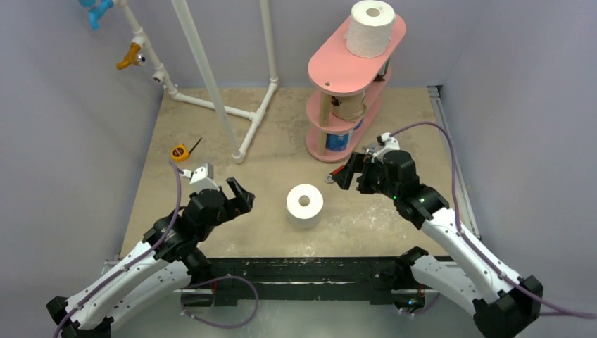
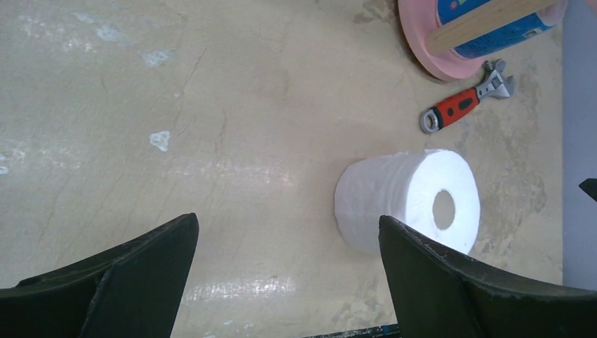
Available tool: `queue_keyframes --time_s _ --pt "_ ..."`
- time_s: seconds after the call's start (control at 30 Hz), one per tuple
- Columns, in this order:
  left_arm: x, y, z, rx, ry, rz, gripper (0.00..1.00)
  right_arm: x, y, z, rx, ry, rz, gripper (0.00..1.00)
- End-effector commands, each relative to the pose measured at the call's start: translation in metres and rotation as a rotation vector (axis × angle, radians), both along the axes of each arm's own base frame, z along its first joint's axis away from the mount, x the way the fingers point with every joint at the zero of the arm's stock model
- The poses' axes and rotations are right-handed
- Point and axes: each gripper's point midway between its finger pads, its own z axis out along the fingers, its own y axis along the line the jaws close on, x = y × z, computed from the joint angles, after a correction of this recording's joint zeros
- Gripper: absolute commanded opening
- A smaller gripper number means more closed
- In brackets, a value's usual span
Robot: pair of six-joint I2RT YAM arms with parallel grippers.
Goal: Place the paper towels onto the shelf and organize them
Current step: Pick up the paper towel from the center of the board.
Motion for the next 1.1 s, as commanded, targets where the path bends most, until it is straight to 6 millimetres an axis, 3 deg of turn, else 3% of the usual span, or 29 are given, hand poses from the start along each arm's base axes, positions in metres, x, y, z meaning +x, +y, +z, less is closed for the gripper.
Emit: queue_keyframes --time_s 0.0,0.4,0.57,0.83,1.07 --pt "0.001 0.017 -0.009 0.021 0.001 0.090 0.99 -0.010 0.028 -0.010 -0.093 0.091 0.049 0.99" --pt "-0.006 0.025 -0.032 0.054 0.046 0.103 0.99 -0.012 0.072 -0.050 -0.127 0.203 0.124 0.89" --pt "-0.008 0.023 -0.040 0.057 0.066 0.090 0.99 -0.014 0.093 -0.049 -0.087 0.211 0.169 0.86" --pt "-0.010 0.022 -0.047 0.061 0.079 0.080 0.99 -0.013 0.096 -0.073 -0.133 0.258 0.167 0.79" --pt "-0.011 0.018 -0.053 0.055 0.095 0.073 0.99 -0.014 0.102 -0.074 -0.123 0.257 0.185 0.75"
